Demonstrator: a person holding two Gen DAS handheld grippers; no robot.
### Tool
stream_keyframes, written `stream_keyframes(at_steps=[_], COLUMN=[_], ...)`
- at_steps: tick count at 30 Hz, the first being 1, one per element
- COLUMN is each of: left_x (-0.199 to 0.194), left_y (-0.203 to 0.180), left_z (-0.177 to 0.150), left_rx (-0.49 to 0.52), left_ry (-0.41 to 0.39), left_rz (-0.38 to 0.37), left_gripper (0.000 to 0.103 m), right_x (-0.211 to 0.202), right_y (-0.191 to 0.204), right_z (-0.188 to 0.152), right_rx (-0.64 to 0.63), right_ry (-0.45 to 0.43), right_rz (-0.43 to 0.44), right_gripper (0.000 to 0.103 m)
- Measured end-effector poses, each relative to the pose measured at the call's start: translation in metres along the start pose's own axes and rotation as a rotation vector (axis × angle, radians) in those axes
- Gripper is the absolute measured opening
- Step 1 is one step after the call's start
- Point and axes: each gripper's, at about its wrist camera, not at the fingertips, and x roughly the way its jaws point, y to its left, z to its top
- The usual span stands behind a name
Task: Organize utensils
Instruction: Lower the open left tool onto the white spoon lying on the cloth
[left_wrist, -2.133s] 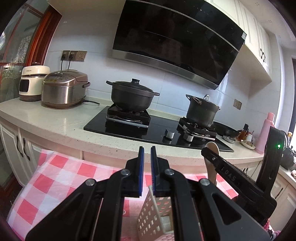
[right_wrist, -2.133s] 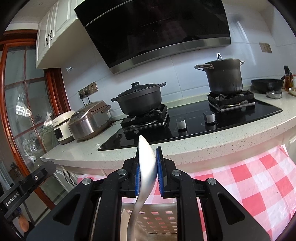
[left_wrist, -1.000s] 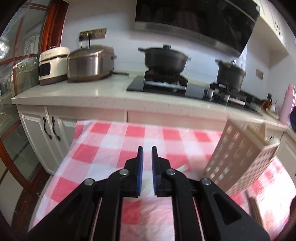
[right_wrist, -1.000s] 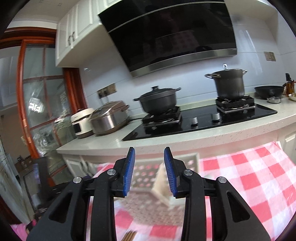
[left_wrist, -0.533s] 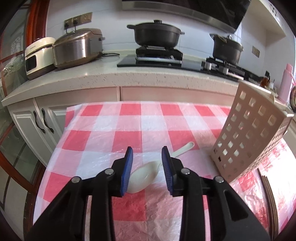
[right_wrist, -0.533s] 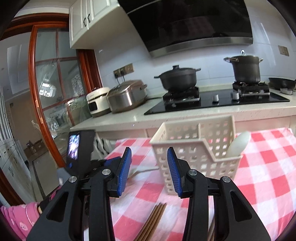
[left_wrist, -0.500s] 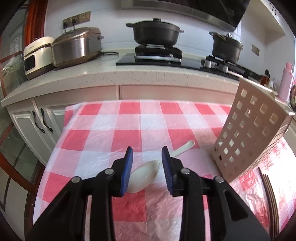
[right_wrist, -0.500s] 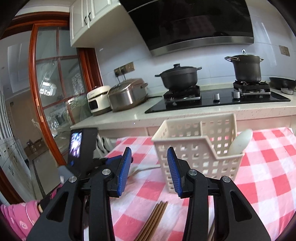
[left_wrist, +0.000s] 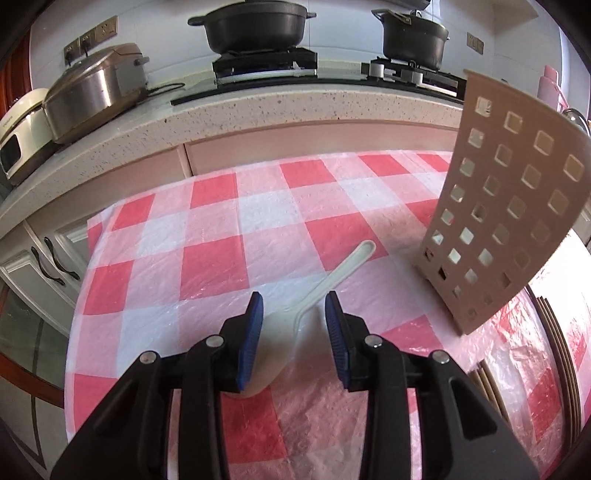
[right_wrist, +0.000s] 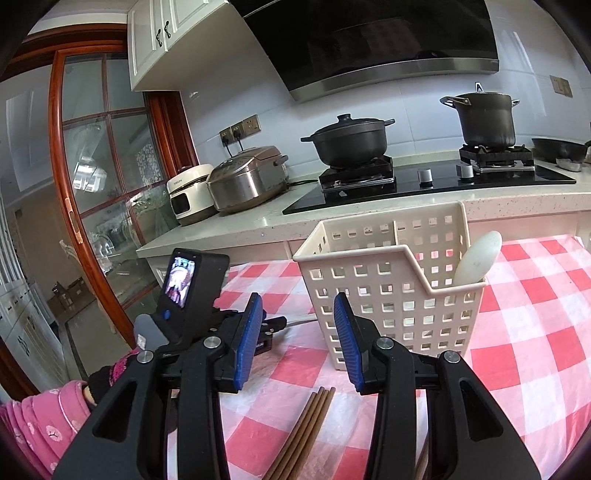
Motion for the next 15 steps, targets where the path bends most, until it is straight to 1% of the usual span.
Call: stream_keyframes(at_steps=[6, 15], left_x=[-0.004, -0.032], left_y=[-0.012, -0.020], left_z=[-0.009, -0.037], left_rx=[0.034, -0.067], left_ry=[0.021, 0.039], left_rz=[0.000, 0.028], left_gripper=[0.029, 0.025], right_x=[-0.001, -0.013], right_y=[-0.002, -0.003], right_z=[0.000, -0.001], right_rx=[0.016, 0.035], right_ry=[0.004, 0.000], right_rz=[0.001, 0.022], right_gripper=[0.040, 0.040])
